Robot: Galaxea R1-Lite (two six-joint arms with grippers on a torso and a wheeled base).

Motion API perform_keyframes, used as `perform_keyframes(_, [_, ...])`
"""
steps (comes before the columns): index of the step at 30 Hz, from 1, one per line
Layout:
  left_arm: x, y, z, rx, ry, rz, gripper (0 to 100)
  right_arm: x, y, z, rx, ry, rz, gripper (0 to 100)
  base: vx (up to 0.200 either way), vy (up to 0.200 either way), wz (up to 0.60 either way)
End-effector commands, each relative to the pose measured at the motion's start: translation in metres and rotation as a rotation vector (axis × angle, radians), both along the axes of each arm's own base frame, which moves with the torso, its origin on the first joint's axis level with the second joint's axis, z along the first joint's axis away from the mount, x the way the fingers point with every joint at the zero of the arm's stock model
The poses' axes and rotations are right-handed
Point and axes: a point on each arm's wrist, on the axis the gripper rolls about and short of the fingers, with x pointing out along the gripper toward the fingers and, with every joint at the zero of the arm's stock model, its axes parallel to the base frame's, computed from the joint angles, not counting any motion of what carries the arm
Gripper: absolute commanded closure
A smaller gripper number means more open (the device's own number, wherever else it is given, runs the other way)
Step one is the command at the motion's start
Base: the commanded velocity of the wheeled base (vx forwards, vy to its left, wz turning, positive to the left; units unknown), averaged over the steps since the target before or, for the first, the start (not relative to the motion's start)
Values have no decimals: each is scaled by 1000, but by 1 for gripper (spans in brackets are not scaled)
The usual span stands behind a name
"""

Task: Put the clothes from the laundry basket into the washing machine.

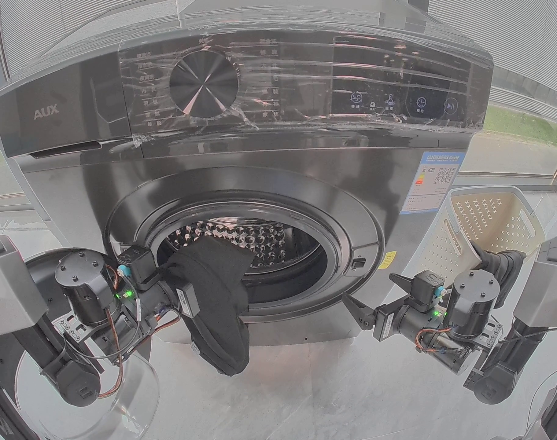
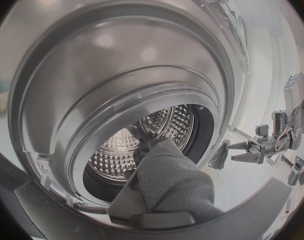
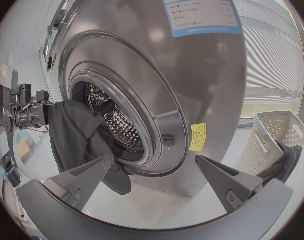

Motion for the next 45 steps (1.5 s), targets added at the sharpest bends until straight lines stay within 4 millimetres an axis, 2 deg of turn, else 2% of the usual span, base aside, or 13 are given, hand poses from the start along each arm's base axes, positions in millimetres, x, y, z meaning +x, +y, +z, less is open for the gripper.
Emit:
perform_keyframes(1, [-3,-4,-1,0,1,-18,100,0,0,-1,-3,4,1,0,0,0,0])
perform_keyframes(5, [-9,-9,-3,6,10,-46,100,-1,2,-1,-1,1,7,0,0,0,0])
perform_keyframes(7, [-18,-16,-5,15,26,-84,100,-7,7,0,0,2,33,0,0,0,0])
perform_keyframes(10, [-18,-24,-6,15,22,-110,100,-9,9,2,3,-3,41,0,0,0,0])
perform_keyframes(12, [-7,-41,-14,23,25,-138,100,-10,10,2,6,-1,48,0,0,0,0])
perform_keyframes(15, [7,-56,-24,13,33,-127,100,-15,11,3,4,1,62,0,0,0,0])
perform_keyframes(27, [59,-86,-60,-36,44,-101,100,-21,15,4,7,1,88,0,0,0,0])
perform_keyframes(32, [84,-88,-70,-57,22,-33,100,-23,17,4,7,0,95,0,0,0,0])
perform_keyframes(33, [99,-86,-74,-67,2,-1,100,-23,17,4,6,2,95,0,0,0,0])
perform_keyframes(36, [114,-82,-80,-71,-8,26,100,-23,18,3,5,3,98,0,0,0,0])
perform_keyframes(39, [126,-83,-85,-71,-9,39,100,-23,18,3,4,4,98,0,0,0,0])
perform_keyframes(45, [145,-88,-82,-54,23,52,100,-23,19,2,1,8,103,0,0,0,0])
